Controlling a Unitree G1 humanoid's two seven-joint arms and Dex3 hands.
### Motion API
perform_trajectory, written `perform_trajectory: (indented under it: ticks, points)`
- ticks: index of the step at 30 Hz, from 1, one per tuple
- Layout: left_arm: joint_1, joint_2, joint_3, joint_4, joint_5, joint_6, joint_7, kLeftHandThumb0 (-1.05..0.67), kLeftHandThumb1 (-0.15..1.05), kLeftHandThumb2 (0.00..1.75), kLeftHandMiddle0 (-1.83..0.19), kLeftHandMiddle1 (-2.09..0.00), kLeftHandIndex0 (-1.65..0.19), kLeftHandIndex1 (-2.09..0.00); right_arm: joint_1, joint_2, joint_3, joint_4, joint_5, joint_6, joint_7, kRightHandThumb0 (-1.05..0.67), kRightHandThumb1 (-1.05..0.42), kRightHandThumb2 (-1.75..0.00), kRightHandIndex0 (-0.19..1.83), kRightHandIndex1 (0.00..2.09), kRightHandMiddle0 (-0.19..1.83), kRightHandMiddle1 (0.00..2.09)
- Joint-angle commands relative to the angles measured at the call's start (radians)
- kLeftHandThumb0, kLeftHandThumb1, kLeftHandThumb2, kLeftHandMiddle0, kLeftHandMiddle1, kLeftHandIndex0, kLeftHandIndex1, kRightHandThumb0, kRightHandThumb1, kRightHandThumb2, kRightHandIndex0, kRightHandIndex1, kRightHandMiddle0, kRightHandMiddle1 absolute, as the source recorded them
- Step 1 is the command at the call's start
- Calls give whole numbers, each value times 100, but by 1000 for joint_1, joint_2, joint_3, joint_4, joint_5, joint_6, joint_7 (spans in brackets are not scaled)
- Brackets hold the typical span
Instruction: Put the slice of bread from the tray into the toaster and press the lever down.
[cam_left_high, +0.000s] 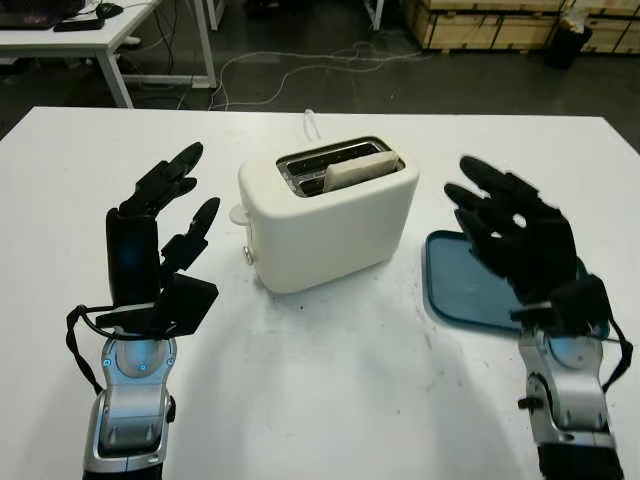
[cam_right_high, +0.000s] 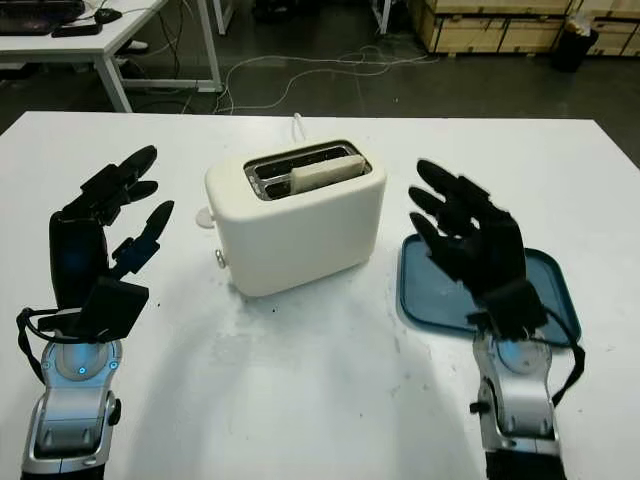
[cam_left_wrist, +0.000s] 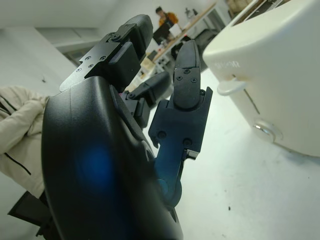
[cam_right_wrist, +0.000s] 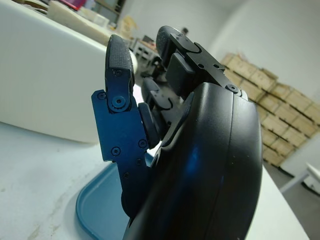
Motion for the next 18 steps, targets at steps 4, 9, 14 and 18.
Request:
perform_trajectory:
  ticks: [4,9,14,18]
  points:
    - [-13,19,-1,3,38,13,4,-40,92,18,-46,-82,-70,-2,-1,24,-12,-21,-16,21,-41,-52,-92,-13,77,5,67,2]
    - [-18,68,9,2,95,11,-3,-41,92,13,-50,-79,-74,-3,-14,38,-11,9,-38,7,-65,-51,-92,-9,81,5,71,3]
    - [-45,170,24,29,160,-29,-4,-25,86,3,-63,-77,-84,-8,-27,48,-12,36,-45,-1,-75,-52,-92,-5,84,5,75,3]
    - [-79,247,34,67,150,-77,-31,-6,79,0,-88,-83,-101,-15,-34,53,-13,46,-52,-6,-86,-50,-91,-2,88,5,79,4]
